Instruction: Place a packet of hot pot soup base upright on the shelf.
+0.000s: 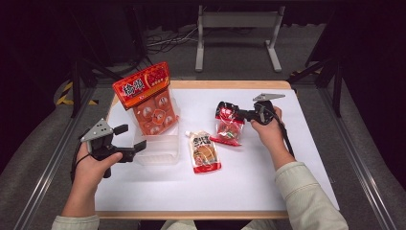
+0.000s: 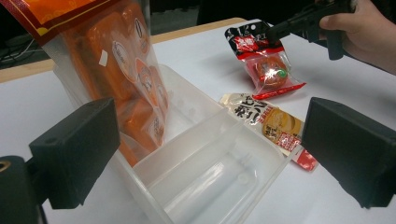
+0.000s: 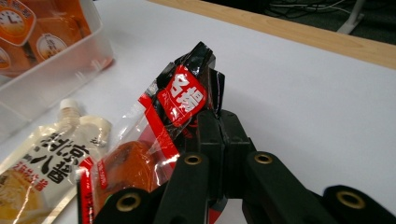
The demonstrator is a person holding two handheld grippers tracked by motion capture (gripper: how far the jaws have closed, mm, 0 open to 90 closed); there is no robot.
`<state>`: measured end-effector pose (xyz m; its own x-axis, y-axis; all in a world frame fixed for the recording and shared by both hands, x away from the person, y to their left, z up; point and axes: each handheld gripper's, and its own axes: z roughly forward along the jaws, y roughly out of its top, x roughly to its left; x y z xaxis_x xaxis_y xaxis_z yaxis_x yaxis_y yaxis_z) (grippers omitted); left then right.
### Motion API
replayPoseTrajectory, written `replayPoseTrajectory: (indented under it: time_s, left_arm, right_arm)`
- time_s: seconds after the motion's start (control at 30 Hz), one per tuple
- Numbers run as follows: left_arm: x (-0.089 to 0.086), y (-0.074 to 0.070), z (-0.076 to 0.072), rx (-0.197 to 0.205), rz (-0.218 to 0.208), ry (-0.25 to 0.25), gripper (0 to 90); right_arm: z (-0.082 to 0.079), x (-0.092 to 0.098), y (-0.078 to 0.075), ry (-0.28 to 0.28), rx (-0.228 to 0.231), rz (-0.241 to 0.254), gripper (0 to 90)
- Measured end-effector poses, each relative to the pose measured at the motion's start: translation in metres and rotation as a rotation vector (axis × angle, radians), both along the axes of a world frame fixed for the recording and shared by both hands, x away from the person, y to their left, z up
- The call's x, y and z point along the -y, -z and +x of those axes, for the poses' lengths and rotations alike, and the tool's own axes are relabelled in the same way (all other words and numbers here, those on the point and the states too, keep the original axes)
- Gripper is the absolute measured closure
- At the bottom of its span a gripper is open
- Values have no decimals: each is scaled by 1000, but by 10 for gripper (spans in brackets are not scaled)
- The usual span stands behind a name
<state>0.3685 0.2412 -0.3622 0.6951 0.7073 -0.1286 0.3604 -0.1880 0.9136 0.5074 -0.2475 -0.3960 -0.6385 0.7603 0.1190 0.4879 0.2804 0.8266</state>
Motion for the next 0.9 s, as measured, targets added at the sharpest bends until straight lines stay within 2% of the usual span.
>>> replayPoseTrajectory:
  time_s: [0.33, 0.9]
  left_arm:
    - [-1, 0, 0, 1, 2, 1, 53]
    - [-4, -1, -2, 6, 2, 2, 54]
  right_arm:
    - [-16, 1, -22, -47, 59, 32, 900]
    - [-32, 2, -44, -121, 135, 38, 900]
